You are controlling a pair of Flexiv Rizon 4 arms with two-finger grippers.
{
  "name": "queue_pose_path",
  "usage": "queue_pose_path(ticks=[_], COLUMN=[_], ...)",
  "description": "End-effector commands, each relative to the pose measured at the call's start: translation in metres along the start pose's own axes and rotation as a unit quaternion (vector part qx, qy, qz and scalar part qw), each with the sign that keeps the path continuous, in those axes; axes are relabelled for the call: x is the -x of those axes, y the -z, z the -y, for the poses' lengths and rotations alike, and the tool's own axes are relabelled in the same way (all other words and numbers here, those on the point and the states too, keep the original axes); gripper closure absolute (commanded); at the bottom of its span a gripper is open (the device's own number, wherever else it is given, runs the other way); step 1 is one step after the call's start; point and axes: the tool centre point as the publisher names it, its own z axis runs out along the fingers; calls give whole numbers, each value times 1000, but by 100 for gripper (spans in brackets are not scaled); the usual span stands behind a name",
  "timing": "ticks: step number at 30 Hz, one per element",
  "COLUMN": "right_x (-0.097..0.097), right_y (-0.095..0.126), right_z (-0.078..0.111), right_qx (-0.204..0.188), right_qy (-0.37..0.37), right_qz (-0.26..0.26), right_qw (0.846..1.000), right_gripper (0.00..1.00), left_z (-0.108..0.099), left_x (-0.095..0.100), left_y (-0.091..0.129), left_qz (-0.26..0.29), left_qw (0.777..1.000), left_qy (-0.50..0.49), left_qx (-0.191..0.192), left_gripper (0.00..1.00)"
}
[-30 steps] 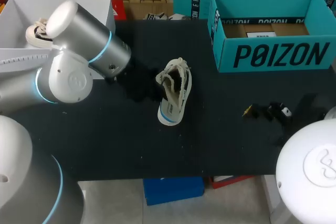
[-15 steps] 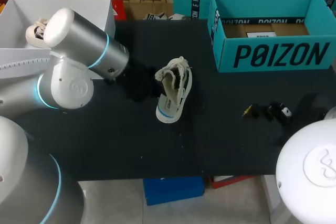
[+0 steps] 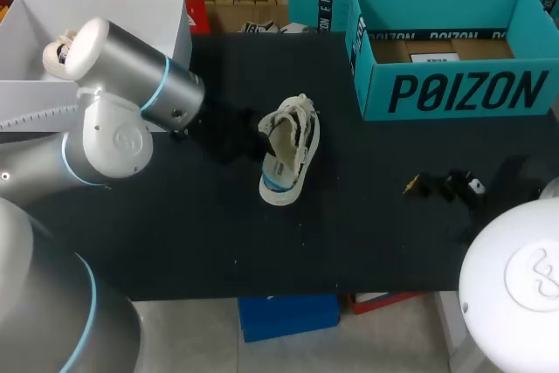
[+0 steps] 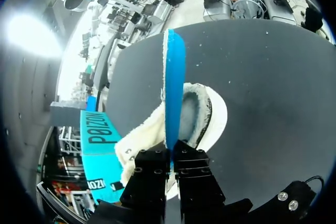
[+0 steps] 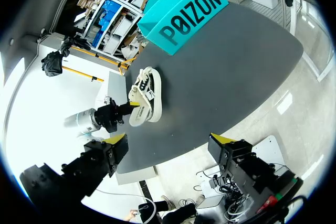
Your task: Take the shoe out of the shoebox, open the shoe tongue, remove and reinsert the insole, then place the shoe into the shoebox
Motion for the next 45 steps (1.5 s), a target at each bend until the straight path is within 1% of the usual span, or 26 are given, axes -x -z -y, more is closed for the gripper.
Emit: queue_pose_path(ticks=[1, 2, 3, 4, 5, 8, 10, 11, 12, 15, 17, 19, 24, 27, 29, 31, 33, 34, 35, 38, 40, 41, 45], right_x=[6, 6, 6, 6, 6, 6, 6, 6, 6, 6, 6, 6, 6, 6, 6, 6, 6, 6, 6, 6, 6, 6, 6], right_y=[2, 2, 2, 2, 2, 2, 2, 2, 2, 2, 2, 2, 2, 2, 2, 2, 2, 2, 2, 2, 2, 2, 2], right_z=[-1, -1, -1, -1, -1, -1, -1, -1, -1, -1, -1, -1, -1, -1, -1, -1, -1, -1, -1, -1, -1, -1, -1], right_qx=[-44, -44, -44, -44, -44, -44, -44, -44, -44, -44, -44, -44, -44, -44, -44, -44, -44, -44, -44, -44, -44, -44, -44], right_qy=[-6, -6, -6, -6, -6, -6, -6, -6, -6, -6, -6, -6, -6, -6, -6, -6, -6, -6, -6, -6, -6, -6, -6], right_qz=[-7, -7, -7, -7, -7, -7, -7, -7, -7, -7, -7, -7, -7, -7, -7, -7, -7, -7, -7, -7, -7, -7, -7], right_qw=[999, 999, 999, 999, 999, 999, 999, 999, 999, 999, 999, 999, 999, 999, 999, 999, 999, 999, 999, 999, 999, 999, 999], right_gripper=[0, 0, 0, 0, 0, 0, 0, 0, 0, 0, 0, 0, 0, 0, 0, 0, 0, 0, 0, 0, 0, 0, 0], left_z=[3, 5, 6, 7, 10, 15, 20, 23, 25, 33, 36, 39, 46, 48, 49, 49, 50, 50, 51, 52, 52, 52, 52], left_x=[2, 3, 4, 6, 7, 10, 12, 13, 14, 15, 14, 12, 4, 0, -3, -4, -4, -3, -3, -3, -4, -4, -4], left_y=[1, 3, 4, 5, 7, 12, 15, 17, 18, 23, 25, 26, 24, 23, 22, 21, 20, 19, 18, 16, 15, 14, 14], left_qz=[4, 6, 8, 10, 13, 18, 22, 23, 23, 23, 18, 9, -21, -41, -54, -59, -60, -61, -62, -68, -70, -72, -70], left_qw=[1000, 1000, 1000, 1000, 1000, 1000, 1000, 1000, 999, 999, 999, 999, 997, 996, 995, 994, 994, 994, 994, 994, 994, 993, 993], left_qy=[-4, -6, -7, -7, -8, -9, -9, -10, -11, -13, -15, -18, -19, -23, -27, -29, -32, -34, -34, -45, -47, -49, -49], left_qx=[1, 0, 0, -1, -3, -10, -16, -19, -22, -33, -40, -46, -70, -79, -83, -83, -82, -81, -81, -77, -77, -77, -78], left_gripper=[56, 46, 27, 14, 10, 11, 15, 18, 25, 34, 36, 51, 51, 53, 56, 61, 69, 76, 80, 87, 94, 100, 100])
